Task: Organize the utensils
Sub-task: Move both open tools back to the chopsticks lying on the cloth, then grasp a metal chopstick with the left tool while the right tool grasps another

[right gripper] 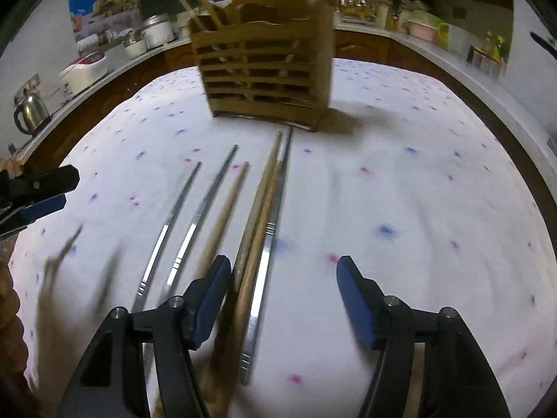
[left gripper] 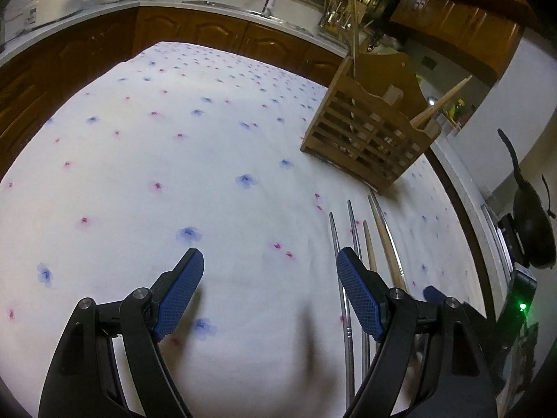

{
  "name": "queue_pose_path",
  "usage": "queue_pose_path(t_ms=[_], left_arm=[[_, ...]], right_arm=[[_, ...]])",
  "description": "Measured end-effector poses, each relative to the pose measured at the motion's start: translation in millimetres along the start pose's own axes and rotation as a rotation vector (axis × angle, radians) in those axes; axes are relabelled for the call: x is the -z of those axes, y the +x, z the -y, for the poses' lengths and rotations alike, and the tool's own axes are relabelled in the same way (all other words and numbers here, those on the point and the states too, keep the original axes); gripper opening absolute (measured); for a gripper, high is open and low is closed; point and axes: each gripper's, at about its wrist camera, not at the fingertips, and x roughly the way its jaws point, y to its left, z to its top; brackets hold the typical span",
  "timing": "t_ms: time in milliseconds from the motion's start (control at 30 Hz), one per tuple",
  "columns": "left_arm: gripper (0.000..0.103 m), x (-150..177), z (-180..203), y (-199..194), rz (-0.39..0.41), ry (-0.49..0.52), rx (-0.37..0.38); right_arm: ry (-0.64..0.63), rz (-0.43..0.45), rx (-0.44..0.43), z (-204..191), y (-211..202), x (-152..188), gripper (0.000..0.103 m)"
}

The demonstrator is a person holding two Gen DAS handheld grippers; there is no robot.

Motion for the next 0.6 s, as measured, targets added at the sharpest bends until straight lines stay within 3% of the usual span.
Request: queue_pose_path(t_ms=[267,400,600], left_arm=[[0.081,1.9,16.1,13.4,-0.035,0.043,-0.004],[0.08,-0.7,28.6,22.6,-0.057,0.086,-0.016],[0.076,-9.1,48.2,36.2,-0.081,0.16,-0.032]], right_arm=[[0.113,0.008,0.027,46.0,-20.3,14.5,0.06],[0.158,0.043,-0.059,53.2,-30.2,10.8,0.058],[0.15,0.063,-0.146,48.5,-19.4,-24.1,0.034]])
